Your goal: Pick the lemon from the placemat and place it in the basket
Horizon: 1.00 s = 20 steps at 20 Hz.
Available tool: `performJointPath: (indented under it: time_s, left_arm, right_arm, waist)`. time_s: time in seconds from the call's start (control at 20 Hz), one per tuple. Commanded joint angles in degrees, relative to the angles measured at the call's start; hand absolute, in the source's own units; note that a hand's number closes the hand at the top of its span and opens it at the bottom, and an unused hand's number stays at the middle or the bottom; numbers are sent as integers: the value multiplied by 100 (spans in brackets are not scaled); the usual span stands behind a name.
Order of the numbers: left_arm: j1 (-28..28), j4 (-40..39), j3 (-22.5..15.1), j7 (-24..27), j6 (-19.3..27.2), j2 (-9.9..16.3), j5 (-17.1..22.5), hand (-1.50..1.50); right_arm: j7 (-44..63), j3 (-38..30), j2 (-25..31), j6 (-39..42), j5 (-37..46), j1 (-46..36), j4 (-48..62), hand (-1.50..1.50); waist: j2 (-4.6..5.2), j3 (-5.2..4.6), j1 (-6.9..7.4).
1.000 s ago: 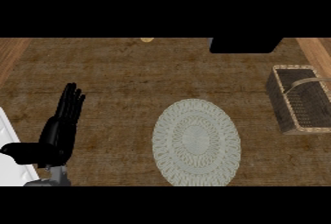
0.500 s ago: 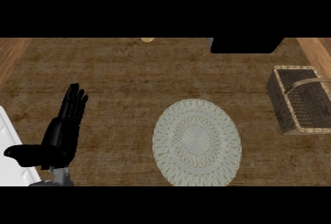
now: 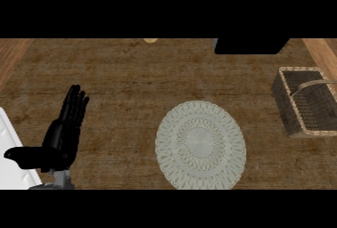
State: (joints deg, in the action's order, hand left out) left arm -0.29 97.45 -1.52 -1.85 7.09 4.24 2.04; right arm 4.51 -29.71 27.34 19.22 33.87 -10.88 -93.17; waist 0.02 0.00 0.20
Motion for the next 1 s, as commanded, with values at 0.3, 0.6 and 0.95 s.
performJointPath:
  time_s: [0.3,0.6,0.95]
  left_arm:
    - [39,-110,8,281,-8,-137,-110,0]
    - [-130,-319,328,173,-231,63,176,0]
    - [70,-214,83,285,-133,-130,-31,0]
  right_arm:
    - [-793,79,140,-317,-88,-173,1102,-150]
    - [-1085,-400,40,-497,-741,-286,931,-150]
    - [-628,-640,184,-950,-845,-612,489,-150]
  waist:
    - [-1,0,-6]
    - [-5,0,-28]
    - [-5,-1,-8]
